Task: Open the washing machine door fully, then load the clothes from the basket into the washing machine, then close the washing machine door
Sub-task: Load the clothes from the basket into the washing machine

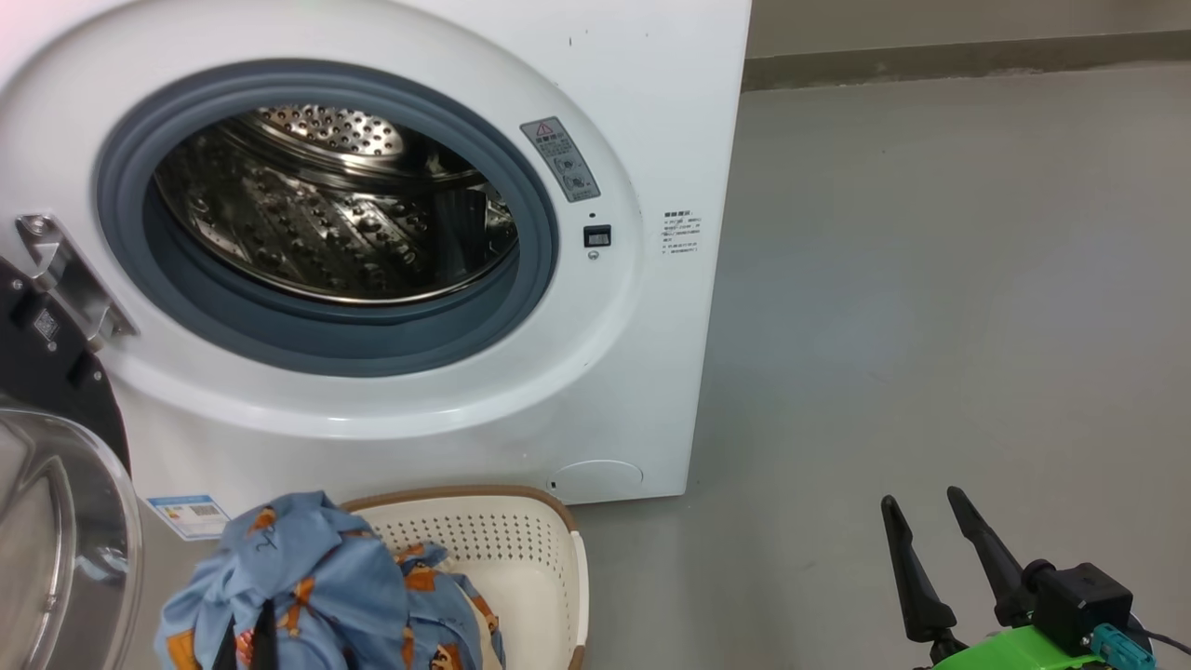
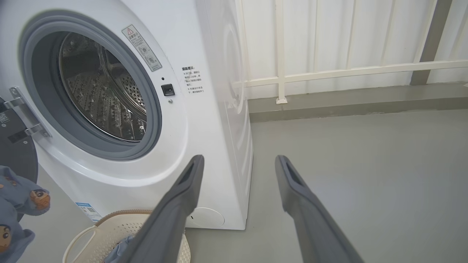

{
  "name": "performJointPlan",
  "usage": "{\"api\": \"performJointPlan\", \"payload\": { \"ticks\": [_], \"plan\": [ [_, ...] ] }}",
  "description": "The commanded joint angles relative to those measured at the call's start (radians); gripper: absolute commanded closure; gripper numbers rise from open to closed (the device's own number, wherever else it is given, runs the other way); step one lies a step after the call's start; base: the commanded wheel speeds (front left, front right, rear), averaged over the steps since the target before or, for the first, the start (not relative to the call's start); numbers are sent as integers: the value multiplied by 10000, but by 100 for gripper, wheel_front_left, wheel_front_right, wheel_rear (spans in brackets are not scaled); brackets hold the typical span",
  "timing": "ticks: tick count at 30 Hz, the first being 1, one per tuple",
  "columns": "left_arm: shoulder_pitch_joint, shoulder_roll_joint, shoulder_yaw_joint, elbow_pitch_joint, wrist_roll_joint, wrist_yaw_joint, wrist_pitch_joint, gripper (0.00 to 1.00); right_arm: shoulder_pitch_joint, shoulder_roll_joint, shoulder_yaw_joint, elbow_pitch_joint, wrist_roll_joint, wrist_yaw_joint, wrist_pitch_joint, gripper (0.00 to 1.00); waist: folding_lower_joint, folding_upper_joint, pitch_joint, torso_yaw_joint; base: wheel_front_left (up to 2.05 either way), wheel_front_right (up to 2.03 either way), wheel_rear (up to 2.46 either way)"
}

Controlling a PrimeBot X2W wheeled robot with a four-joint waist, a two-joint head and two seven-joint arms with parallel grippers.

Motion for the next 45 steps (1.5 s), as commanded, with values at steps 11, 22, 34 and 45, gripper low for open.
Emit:
{"api": "performJointPlan", "payload": {
  "ticks": [11,22,34,45],
  "plan": [
    [-2253,1,-97,-1,-323,25,-122,100,-589,-107,328,-426,-76,16,-118,0,0,0,1420,-238,0,0,0],
    [-5315,31,350,976,-91,-203,-122,100,-1331,-138,406,-654,-189,16,-118,0,0,0,3163,-633,0,0,0],
    [-8905,805,732,2971,366,-610,-122,100,-2264,-80,646,-867,-242,16,-118,0,0,0,4990,-1171,0,0,0],
    [-11388,1417,747,4868,674,-669,-122,100,-2640,-37,818,-882,-295,16,-118,0,0,0,6214,-1362,0,0,0]
  ]
}}
